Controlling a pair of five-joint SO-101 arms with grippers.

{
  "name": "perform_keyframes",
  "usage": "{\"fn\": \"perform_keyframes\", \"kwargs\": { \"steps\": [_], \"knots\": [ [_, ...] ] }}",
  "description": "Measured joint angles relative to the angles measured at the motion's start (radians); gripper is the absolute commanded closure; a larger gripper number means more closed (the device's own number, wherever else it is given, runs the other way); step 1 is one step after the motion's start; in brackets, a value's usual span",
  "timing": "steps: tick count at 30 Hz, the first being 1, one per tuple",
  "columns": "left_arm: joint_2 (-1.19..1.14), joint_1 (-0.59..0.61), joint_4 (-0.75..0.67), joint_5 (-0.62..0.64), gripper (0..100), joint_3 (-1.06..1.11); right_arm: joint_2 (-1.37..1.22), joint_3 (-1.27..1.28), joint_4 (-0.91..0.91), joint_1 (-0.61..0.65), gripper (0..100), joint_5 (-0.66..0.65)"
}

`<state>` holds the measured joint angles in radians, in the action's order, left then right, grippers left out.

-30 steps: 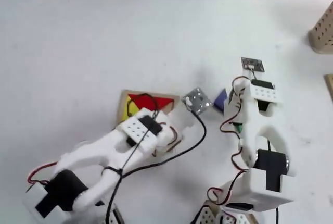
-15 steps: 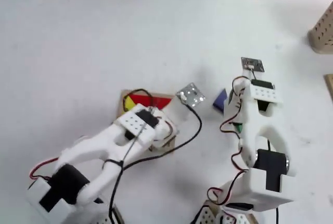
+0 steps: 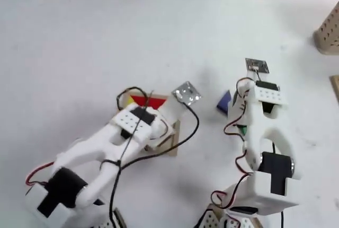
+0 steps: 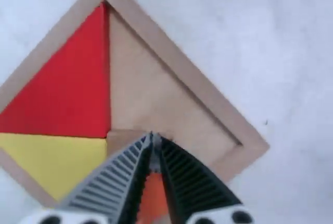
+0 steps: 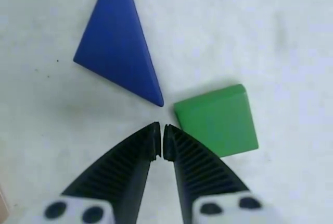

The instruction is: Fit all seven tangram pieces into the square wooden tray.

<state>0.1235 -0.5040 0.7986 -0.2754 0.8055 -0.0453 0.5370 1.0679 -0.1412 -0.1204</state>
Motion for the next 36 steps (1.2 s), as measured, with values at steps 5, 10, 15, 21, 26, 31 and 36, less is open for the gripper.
{"fn": "perform_keyframes", "kwargs": {
  "steps": [5,10,15,21,26,31,36],
  "knots": [
    [0.107,0.006,0.018,-0.049,97,0.054,0.000,0.000,0.000,0.000,97.8,0.000],
    [0.149,0.006,0.018,0.003,97,0.054,0.000,0.000,0.000,0.000,97.8,0.000],
    [0.163,0.006,0.012,0.012,98,0.057,0.000,0.000,0.000,0.000,97.8,0.000],
    [0.163,-0.023,-0.058,0.012,97,0.063,0.000,0.000,0.000,-0.003,97.8,0.000],
    [0.163,-0.048,-0.098,0.021,97,0.063,0.000,0.000,-0.018,-0.058,97.8,0.035],
    [0.104,-0.049,-0.114,0.103,85,0.063,0.000,-0.002,-0.018,-0.127,97.7,0.095],
    [0.038,-0.054,-0.118,0.118,84,0.063,0.000,-0.002,-0.018,-0.129,97.7,0.104]
  ]
}}
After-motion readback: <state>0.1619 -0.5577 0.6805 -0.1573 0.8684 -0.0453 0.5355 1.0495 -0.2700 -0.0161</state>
